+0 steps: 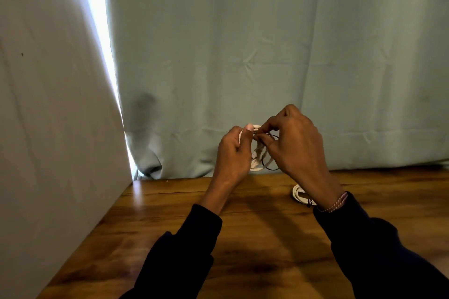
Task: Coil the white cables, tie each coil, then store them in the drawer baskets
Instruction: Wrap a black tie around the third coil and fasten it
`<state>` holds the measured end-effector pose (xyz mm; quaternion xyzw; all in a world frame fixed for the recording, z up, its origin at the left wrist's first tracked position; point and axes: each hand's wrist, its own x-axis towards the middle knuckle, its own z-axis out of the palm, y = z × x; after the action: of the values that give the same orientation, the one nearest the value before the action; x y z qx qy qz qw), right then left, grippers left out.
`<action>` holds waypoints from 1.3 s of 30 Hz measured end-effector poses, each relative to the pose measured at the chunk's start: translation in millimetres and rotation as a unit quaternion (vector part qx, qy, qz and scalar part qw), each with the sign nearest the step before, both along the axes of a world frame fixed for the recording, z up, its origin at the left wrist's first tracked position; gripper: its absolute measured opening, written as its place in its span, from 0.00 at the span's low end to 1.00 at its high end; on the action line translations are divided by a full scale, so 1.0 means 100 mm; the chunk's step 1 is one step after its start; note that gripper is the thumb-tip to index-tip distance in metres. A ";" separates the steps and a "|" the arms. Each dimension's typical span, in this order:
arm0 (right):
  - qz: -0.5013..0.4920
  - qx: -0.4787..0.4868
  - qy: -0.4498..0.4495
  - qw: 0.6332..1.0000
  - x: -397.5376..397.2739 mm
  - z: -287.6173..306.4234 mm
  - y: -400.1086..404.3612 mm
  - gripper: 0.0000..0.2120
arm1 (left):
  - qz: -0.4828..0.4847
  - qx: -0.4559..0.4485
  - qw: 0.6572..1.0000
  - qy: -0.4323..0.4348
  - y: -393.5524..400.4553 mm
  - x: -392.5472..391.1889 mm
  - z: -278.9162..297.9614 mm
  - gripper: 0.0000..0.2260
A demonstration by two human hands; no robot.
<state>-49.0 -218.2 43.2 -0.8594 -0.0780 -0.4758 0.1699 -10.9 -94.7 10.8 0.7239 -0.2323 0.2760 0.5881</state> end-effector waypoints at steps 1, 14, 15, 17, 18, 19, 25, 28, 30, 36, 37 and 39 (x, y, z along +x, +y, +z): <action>0.006 0.002 -0.022 1.000 0.00 -0.01 0.01 0.09 | 0.002 0.000 1.000 0.000 0.00 -0.01 0.00 0.13; 0.060 -0.097 -0.096 0.989 0.08 -0.06 -0.05 0.09 | -0.092 -0.094 0.988 0.082 -0.03 -0.02 0.00 0.15; 0.060 -0.102 -0.095 0.988 0.08 -0.06 -0.06 0.09 | -0.095 -0.103 0.986 0.093 -0.04 -0.03 0.00 0.15; 0.061 -0.104 -0.094 0.988 0.09 -0.07 -0.07 0.08 | -0.091 -0.113 0.983 0.115 -0.06 -0.05 0.01 0.16; 0.060 -0.106 -0.092 0.988 0.10 -0.07 -0.06 0.08 | -0.089 -0.117 0.981 0.126 -0.07 -0.05 0.01 0.17; 0.059 -0.108 -0.092 0.988 0.10 -0.08 -0.05 0.08 | -0.088 -0.122 0.979 0.135 -0.08 -0.05 0.01 0.18; 0.049 -0.112 -0.090 0.988 0.10 -0.10 -0.03 0.07 | -0.089 -0.175 0.966 0.170 -0.10 -0.09 0.03 0.11; 0.054 -0.118 -0.083 0.988 0.08 -0.10 0.00 0.07 | -0.072 -0.205 0.960 0.179 -0.05 -0.08 0.05 0.09; 0.060 -0.122 -0.077 0.988 0.06 -0.11 0.05 0.08 | -0.062 -0.229 0.954 0.185 -0.02 -0.07 0.06 0.09; 0.069 -0.099 -0.071 0.990 -0.02 -0.07 0.06 0.08 | -0.087 -0.285 0.935 0.194 0.00 -0.10 0.12 0.03; 0.069 -0.088 -0.070 0.991 -0.04 -0.05 0.06 0.07 | -0.088 -0.287 0.934 0.195 0.00 -0.10 0.11 0.04; 0.069 -0.055 -0.041 0.995 -0.08 -0.02 0.06 0.08 | -0.084 -0.289 0.933 0.196 -0.02 -0.10 0.10 0.05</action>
<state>-57.5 -212.1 41.1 -0.8400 -0.1696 -0.4925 0.1518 -21.1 -96.6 20.5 0.5405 -0.0821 0.1334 0.8267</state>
